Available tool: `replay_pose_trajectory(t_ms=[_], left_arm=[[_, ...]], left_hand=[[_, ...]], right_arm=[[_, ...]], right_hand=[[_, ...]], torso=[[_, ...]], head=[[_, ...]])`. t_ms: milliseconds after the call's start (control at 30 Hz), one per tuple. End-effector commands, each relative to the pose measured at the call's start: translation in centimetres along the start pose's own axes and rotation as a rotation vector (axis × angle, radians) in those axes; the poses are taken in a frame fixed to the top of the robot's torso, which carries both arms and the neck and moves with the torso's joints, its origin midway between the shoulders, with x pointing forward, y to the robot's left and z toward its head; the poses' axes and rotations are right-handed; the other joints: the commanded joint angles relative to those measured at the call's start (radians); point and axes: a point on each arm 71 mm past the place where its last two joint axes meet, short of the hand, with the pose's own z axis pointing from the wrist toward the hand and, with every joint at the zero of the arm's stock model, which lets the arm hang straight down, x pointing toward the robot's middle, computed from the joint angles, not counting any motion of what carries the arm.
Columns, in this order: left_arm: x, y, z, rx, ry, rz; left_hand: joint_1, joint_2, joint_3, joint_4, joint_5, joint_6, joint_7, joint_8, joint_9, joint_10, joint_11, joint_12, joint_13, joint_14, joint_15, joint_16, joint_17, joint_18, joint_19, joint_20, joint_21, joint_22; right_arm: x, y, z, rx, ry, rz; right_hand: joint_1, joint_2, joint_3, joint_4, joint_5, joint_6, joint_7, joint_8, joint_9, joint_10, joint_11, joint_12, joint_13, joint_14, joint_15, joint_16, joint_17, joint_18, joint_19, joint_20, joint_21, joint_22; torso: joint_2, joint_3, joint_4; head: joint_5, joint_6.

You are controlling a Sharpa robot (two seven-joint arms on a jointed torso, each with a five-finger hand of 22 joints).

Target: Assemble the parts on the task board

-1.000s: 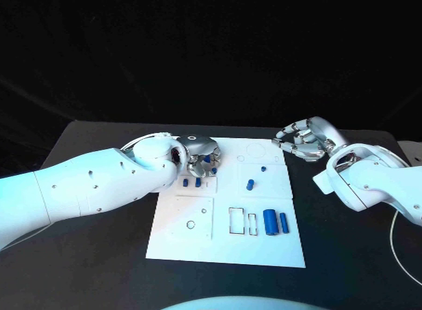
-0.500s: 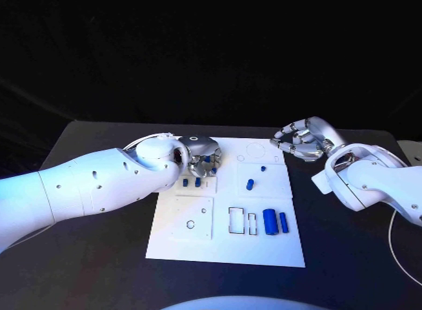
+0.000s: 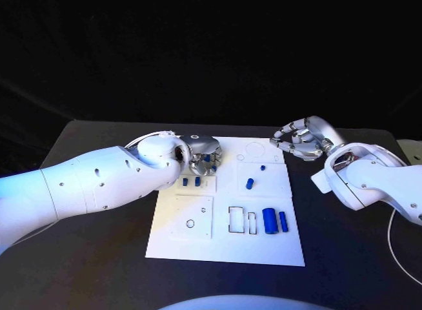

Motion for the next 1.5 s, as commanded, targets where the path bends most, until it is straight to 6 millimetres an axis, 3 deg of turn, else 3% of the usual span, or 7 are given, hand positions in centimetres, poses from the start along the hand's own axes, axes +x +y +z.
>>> replay_pose_trajectory(t_ms=[33,633,800,1067,1500], left_arm=[[0.8,0.1,0.1,-0.014,0.060,0.004],[1.5,0.3,0.3,-0.037,0.091,0.008],[1.3,0.3,0.3,-0.028,0.053,0.004],[0.7,0.2,-0.4,-0.008,-0.014,-0.019],[-1.3,0.8,-2.0,-0.025,-0.085,-0.072]], left_hand=[[0.005,0.001,0.007,0.001,-0.003,0.005,-0.001,-0.003,-0.001,0.007,-0.001,-0.006,-0.002,0.005,0.000,0.006,0.002,-0.009,0.006,0.002,0.004,0.003],[0.000,0.012,0.042,-0.030,-0.005,0.046,-0.004,-0.007,-0.007,0.062,-0.009,-0.036,-0.016,0.029,-0.009,0.022,0.007,-0.022,0.037,-0.008,0.070,0.075],[-0.009,0.011,0.059,-0.043,-0.003,0.064,-0.001,-0.012,-0.010,0.089,-0.007,-0.074,-0.026,0.034,-0.008,0.024,0.002,-0.025,0.042,-0.008,0.085,0.091],[-0.025,0.008,0.065,-0.049,-0.005,0.078,0.000,-0.015,-0.011,0.114,-0.007,-0.106,-0.032,0.036,-0.008,0.023,-0.009,-0.026,0.045,-0.009,0.092,0.098],[-0.053,0.000,0.057,-0.041,-0.006,0.086,0.000,-0.021,-0.012,0.132,-0.007,-0.134,-0.037,0.036,-0.008,0.021,-0.020,-0.026,0.046,-0.009,0.094,0.101]], right_arm=[[0.1,0.1,0.0,-0.013,0.012,-0.010],[0.1,0.1,-0.1,-0.014,0.011,-0.010],[0.1,0.1,-0.1,-0.015,0.011,-0.009],[0.1,0.1,-0.1,-0.016,0.006,-0.009],[0.0,0.1,-0.1,-0.016,0.001,-0.010]], right_hand=[[-0.008,-0.002,0.005,0.001,0.006,-0.001,0.001,0.002,0.001,-0.008,-0.001,-0.004,0.011,0.052,-0.005,-0.006,0.059,0.012,-0.005,0.000,-0.004,0.016],[-0.008,-0.002,0.005,0.001,0.006,0.000,0.000,0.003,0.002,-0.007,-0.002,-0.004,0.011,0.052,-0.005,-0.006,0.059,0.012,-0.005,-0.001,-0.005,0.015],[-0.008,-0.002,0.005,0.001,0.006,0.000,0.000,0.003,0.002,-0.007,-0.002,-0.004,0.011,0.052,-0.005,-0.006,0.059,0.012,-0.005,-0.001,-0.005,0.015],[-0.008,-0.002,0.005,0.001,0.006,0.000,0.000,0.003,0.002,-0.007,-0.002,-0.004,0.011,0.052,-0.005,-0.006,0.059,0.012,-0.005,-0.001,-0.005,0.015],[-0.010,-0.001,0.006,0.001,0.006,0.002,0.000,0.005,0.002,-0.004,-0.002,0.000,0.013,0.053,-0.005,-0.006,0.061,0.011,-0.004,-0.001,-0.004,0.016]], torso=[[0.000,-0.0004,0.0002],[-0.001,0.0001,0.0009],[-0.001,0.0000,0.0002],[0.000,-0.0001,-0.0014],[-0.002,-0.0018,0.0026]], head=[[-0.001,-0.002],[-0.003,-0.007],[-0.003,-0.006],[-0.003,0.000],[-0.003,0.004]])
